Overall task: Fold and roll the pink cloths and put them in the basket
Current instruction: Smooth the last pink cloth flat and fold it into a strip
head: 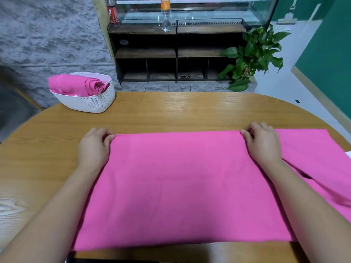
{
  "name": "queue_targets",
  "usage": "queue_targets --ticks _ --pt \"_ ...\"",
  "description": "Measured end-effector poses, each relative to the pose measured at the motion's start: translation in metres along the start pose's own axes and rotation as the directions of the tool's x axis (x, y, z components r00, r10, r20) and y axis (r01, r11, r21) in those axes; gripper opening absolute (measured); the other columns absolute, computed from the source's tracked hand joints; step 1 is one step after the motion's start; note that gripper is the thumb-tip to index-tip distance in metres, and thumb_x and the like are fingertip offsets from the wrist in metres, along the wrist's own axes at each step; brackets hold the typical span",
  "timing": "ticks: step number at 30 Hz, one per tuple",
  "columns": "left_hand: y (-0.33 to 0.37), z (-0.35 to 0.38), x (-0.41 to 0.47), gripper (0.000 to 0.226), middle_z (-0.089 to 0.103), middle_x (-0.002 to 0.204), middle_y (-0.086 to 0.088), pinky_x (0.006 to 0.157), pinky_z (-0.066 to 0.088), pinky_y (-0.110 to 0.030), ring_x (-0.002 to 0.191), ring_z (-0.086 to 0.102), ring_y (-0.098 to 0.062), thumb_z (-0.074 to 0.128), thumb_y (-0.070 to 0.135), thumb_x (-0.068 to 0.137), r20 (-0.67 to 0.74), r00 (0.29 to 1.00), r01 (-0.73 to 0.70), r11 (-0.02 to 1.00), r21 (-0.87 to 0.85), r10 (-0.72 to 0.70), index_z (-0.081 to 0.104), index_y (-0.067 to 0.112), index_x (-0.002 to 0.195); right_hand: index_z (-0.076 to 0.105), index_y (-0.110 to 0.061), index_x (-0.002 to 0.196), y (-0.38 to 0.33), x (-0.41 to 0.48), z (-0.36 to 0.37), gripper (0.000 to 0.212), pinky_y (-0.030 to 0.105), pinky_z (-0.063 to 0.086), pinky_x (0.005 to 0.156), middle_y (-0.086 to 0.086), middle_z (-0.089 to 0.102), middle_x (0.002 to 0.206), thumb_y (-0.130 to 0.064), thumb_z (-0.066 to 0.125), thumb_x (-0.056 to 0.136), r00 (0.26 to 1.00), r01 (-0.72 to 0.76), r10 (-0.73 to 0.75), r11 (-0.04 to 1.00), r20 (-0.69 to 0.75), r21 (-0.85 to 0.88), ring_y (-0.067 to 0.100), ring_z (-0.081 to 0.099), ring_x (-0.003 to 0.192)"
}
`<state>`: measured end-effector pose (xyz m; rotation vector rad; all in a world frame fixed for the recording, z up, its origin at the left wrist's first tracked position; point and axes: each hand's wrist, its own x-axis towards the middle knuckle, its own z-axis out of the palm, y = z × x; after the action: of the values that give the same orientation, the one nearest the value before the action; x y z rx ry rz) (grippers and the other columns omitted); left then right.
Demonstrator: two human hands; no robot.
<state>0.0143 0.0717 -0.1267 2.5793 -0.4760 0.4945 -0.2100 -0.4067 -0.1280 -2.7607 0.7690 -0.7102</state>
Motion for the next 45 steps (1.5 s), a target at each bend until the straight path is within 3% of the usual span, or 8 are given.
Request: queue_targets --ticks 5,9,15,20,27,33,41,45 --pt "-0.005 0.001 0.009 0.008 0.061 0.091 -0.006 0.074 0.047 -0.044 0.088 0.06 -0.035 0.072 0.024 0.098 0.011 1.0 -0.004 0.999 0.043 0.004 0.072 0.016 0.099 0.06 -0.022 0.093 0.01 0.006 -0.003 0.019 0.048 0.049 0.076 0.006 0.06 0.087 -0.04 0.066 0.1 0.997 0.028 -0.032 0.998 0.076 0.057 0.036 0.056 0.082" --pt "-0.001 0.003 0.01 0.004 0.058 0.095 -0.008 0.075 0.046 -0.048 0.092 0.057 -0.04 0.069 0.018 0.097 0.017 1.0 -0.014 0.986 0.166 0.011 0.07 0.019 0.101 0.06 -0.023 0.094 0.007 0.004 0.001 0.018 0.047 0.047 0.077 0.006 0.06 0.088 -0.038 0.066 0.1 0.998 0.018 -0.02 0.999 0.052 0.038 0.036 0.056 0.084" --pt "0.013 0.003 0.017 0.025 0.057 0.098 -0.008 0.074 0.035 -0.046 0.095 0.052 -0.037 0.067 0.002 0.086 0.031 0.999 0.012 0.943 0.332 -0.024 0.072 0.023 0.099 0.059 -0.022 0.093 0.008 0.003 0.001 0.018 0.047 0.046 0.078 0.007 0.061 0.089 -0.038 0.065 0.1 0.999 0.007 -0.009 0.999 0.038 0.036 0.035 0.055 0.084" --pt "0.031 0.007 0.019 0.028 0.057 0.1 -0.009 0.076 0.035 -0.046 0.097 0.05 -0.037 0.069 -0.001 0.08 0.017 0.999 0.038 0.942 0.334 -0.046 0.072 0.023 0.095 0.06 -0.023 0.093 0.006 0.003 0.002 0.019 0.048 0.045 0.079 0.006 0.061 0.089 -0.039 0.064 0.101 0.999 0.003 -0.003 1.0 0.032 0.016 0.035 0.055 0.086" --pt "0.133 0.043 0.026 0.01 0.061 0.098 -0.008 0.077 0.047 -0.046 0.097 0.059 -0.038 0.067 0.014 0.089 0.102 0.987 -0.134 0.986 0.098 0.124 0.07 0.022 0.095 0.059 -0.022 0.094 0.006 0.002 0.001 0.021 0.047 0.045 0.079 0.006 0.06 0.09 -0.041 0.061 0.102 0.999 -0.002 0.002 1.0 0.038 -0.002 0.034 0.055 0.086" --pt "0.222 0.083 0.017 0.007 0.063 0.103 -0.002 0.082 0.043 -0.041 0.102 0.058 -0.03 0.065 0.021 0.095 0.161 0.953 -0.243 0.965 -0.097 0.256 0.069 0.023 0.1 0.058 -0.021 0.093 0.007 0.002 0.001 0.023 0.047 0.044 0.081 0.006 0.06 0.09 -0.043 0.06 0.102 0.999 -0.012 0.012 1.0 0.047 0.006 0.034 0.054 0.088" --pt "0.337 0.125 -0.009 0.015 0.061 0.105 0.002 0.092 0.047 -0.042 0.108 0.056 -0.024 0.066 0.021 0.093 0.216 0.89 -0.312 0.881 -0.356 0.402 0.069 0.026 0.107 0.059 -0.022 0.096 0.006 0.002 0.001 0.023 0.046 0.042 0.08 0.006 0.061 0.093 -0.044 0.06 0.102 0.999 -0.004 0.004 1.0 0.034 -0.01 0.033 0.055 0.09" --pt "0.356 0.148 -0.024 0.012 0.063 0.103 0.0 0.092 0.051 -0.047 0.104 0.059 -0.028 0.069 0.021 0.091 0.255 0.88 -0.278 0.868 -0.411 0.402 0.069 0.024 0.104 0.06 -0.021 0.096 0.006 0.002 0.0 0.021 0.046 0.043 0.082 0.005 0.063 0.096 -0.042 0.06 0.1 0.999 -0.019 0.02 1.0 0.041 -0.013 0.032 0.056 0.091"
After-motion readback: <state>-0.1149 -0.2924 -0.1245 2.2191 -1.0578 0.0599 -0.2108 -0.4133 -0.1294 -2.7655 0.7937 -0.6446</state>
